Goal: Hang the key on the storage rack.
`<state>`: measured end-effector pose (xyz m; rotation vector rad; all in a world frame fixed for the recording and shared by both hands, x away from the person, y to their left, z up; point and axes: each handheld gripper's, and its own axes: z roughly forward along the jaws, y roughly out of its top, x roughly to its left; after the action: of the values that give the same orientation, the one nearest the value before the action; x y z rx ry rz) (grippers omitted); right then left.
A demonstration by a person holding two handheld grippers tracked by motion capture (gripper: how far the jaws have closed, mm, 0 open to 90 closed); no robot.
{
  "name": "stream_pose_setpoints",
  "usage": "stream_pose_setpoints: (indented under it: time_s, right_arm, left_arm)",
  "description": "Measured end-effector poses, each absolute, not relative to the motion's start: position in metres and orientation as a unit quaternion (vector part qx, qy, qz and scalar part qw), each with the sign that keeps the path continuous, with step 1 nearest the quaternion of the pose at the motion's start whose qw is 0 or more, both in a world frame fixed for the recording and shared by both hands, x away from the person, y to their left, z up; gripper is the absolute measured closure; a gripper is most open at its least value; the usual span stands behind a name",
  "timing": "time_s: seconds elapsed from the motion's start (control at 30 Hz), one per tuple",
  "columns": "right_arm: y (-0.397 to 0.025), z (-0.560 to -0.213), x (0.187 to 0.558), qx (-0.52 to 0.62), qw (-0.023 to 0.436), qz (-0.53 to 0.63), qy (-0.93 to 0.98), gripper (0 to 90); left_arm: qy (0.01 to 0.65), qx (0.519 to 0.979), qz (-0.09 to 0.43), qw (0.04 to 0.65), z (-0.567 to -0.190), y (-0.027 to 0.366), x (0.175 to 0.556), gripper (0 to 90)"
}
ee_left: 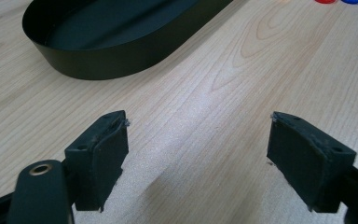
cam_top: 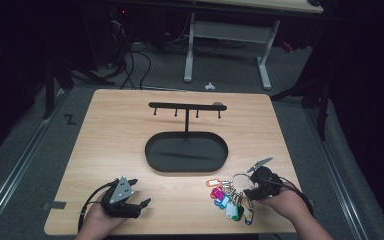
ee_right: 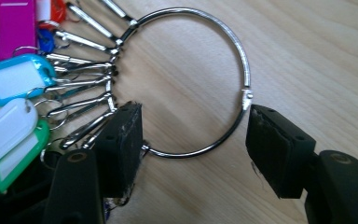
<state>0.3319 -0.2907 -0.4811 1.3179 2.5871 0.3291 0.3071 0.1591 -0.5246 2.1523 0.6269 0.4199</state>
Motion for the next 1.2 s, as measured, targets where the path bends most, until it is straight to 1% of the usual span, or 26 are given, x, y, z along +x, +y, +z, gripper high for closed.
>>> stream_pose_setpoints:
  time_s: [0.03, 0.3, 0.53, 0.6, 0.63, 0.67, 0.73, 0.8, 0.9, 0.93, 1.03, 1.1, 1.2]
  right_arm:
    - [-0.287, -0.481, 0.334, 0.44, 0.103, 0.104, 0.886, 37.0]
    - [-0.275, -0.478, 0.35, 0.411, 0.1, 0.074, 0.903, 35.2]
    - [-0.265, -0.479, 0.373, 0.392, 0.093, 0.061, 0.913, 32.8]
    - [-0.263, -0.48, 0.38, 0.384, 0.09, 0.05, 0.917, 38.1]
    - [-0.263, -0.48, 0.38, 0.384, 0.09, 0.05, 0.917, 38.1]
    - [-0.26, -0.481, 0.387, 0.372, 0.089, 0.035, 0.923, 45.7]
    - [-0.258, -0.482, 0.392, 0.369, 0.087, 0.033, 0.925, 47.0]
    - [-0.257, -0.483, 0.4, 0.37, 0.085, 0.029, 0.925, 50.8]
    - [-0.254, -0.484, 0.405, 0.369, 0.066, 0.025, 0.927, 54.5]
    - [-0.253, -0.485, 0.406, 0.366, 0.052, 0.031, 0.929, 55.2]
    - [-0.249, -0.487, 0.407, 0.358, 0.054, 0.021, 0.932, 55.0]
    - [-0.248, -0.487, 0.407, 0.357, 0.057, 0.02, 0.932, 59.0]
    - [-0.246, -0.487, 0.405, 0.35, 0.063, 0.014, 0.935, 69.7]
  left_arm:
    - [0.249, 0.859, 0.166, 0.416, -0.525, 0.159, 0.307, 20.9]
    - [0.247, 0.859, 0.165, 0.416, -0.525, 0.159, 0.306, 21.0]
    - [0.244, 0.861, 0.164, 0.414, -0.526, 0.157, 0.306, 21.1]
    - [0.243, 0.862, 0.163, 0.414, -0.526, 0.157, 0.306, 21.2]
    - [0.243, 0.862, 0.163, 0.414, -0.526, 0.157, 0.306, 21.2]
    - [0.241, 0.863, 0.163, 0.413, -0.526, 0.157, 0.306, 21.2]
    - [0.239, 0.864, 0.164, 0.412, -0.526, 0.156, 0.306, 21.2]
    - [0.239, 0.864, 0.164, 0.411, -0.526, 0.156, 0.306, 21.2]
    - [0.239, 0.864, 0.164, 0.411, -0.526, 0.157, 0.306, 21.3]
    - [0.239, 0.864, 0.164, 0.411, -0.526, 0.157, 0.306, 21.3]
    - [0.239, 0.864, 0.164, 0.411, -0.526, 0.157, 0.306, 21.4]
    - [0.239, 0.864, 0.164, 0.411, -0.526, 0.157, 0.306, 21.4]
    - [0.237, 0.866, 0.164, 0.41, -0.526, 0.157, 0.306, 21.5]
